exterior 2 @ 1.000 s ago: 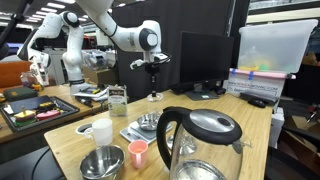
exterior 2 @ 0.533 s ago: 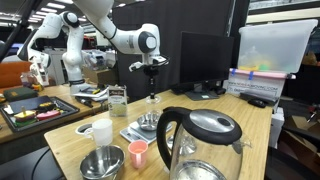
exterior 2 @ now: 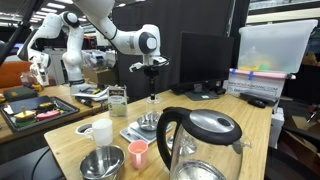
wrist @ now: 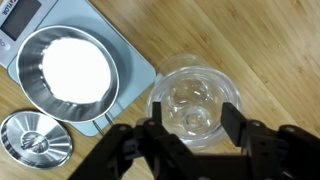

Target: Put the lid on the jar on the table

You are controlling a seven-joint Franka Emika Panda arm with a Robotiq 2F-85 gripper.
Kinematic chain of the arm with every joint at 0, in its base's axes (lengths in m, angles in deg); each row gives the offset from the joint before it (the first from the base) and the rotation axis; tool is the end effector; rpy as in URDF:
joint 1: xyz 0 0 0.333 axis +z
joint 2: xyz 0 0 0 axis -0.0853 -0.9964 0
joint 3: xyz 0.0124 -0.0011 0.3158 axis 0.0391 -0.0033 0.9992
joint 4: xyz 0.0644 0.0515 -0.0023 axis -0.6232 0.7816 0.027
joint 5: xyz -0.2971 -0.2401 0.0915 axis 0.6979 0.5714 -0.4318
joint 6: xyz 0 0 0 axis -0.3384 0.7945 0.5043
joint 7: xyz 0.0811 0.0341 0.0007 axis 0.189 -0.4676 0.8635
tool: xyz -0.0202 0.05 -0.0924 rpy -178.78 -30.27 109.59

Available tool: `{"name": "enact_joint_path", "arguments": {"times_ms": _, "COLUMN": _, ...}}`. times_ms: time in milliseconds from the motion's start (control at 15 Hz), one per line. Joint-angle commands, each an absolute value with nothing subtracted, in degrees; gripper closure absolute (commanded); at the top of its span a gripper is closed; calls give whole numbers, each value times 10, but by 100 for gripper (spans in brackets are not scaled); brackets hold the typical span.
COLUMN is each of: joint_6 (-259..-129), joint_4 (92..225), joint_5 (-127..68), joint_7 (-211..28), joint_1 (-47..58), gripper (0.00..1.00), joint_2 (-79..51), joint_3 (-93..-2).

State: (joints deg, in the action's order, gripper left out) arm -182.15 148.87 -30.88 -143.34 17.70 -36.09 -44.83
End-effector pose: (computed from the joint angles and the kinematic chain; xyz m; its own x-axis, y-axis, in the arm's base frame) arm 0.7080 0.1457 0.2970 0.7205 -0.6920 0.0442 -0.6926 -0.7213 -0.0023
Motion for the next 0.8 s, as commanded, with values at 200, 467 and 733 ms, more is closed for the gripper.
{"name": "enact_joint_path", "arguments": {"times_ms": 200, "joint_6": -1826, "joint_4": 1542, "joint_5": -317, "joint_7": -1414, "joint_1": 175, "gripper": 0, "joint_2": -294, "joint_3": -438}}
{"name": "enact_joint_path", "arguments": {"times_ms": 467, "joint_6": -1819, "joint_4": 1542, "joint_5": -309, "joint_7": -1422, "joint_1": 179, "gripper": 0, "joint_2": -288, "joint_3": -437}}
{"name": "enact_joint_path", "arguments": {"times_ms": 733, "joint_6": -1819, "joint_4": 1562, "joint_5": -309, "joint_7": -1421, "joint_1": 179, "gripper": 0, "joint_2": -275, "joint_3": -436}}
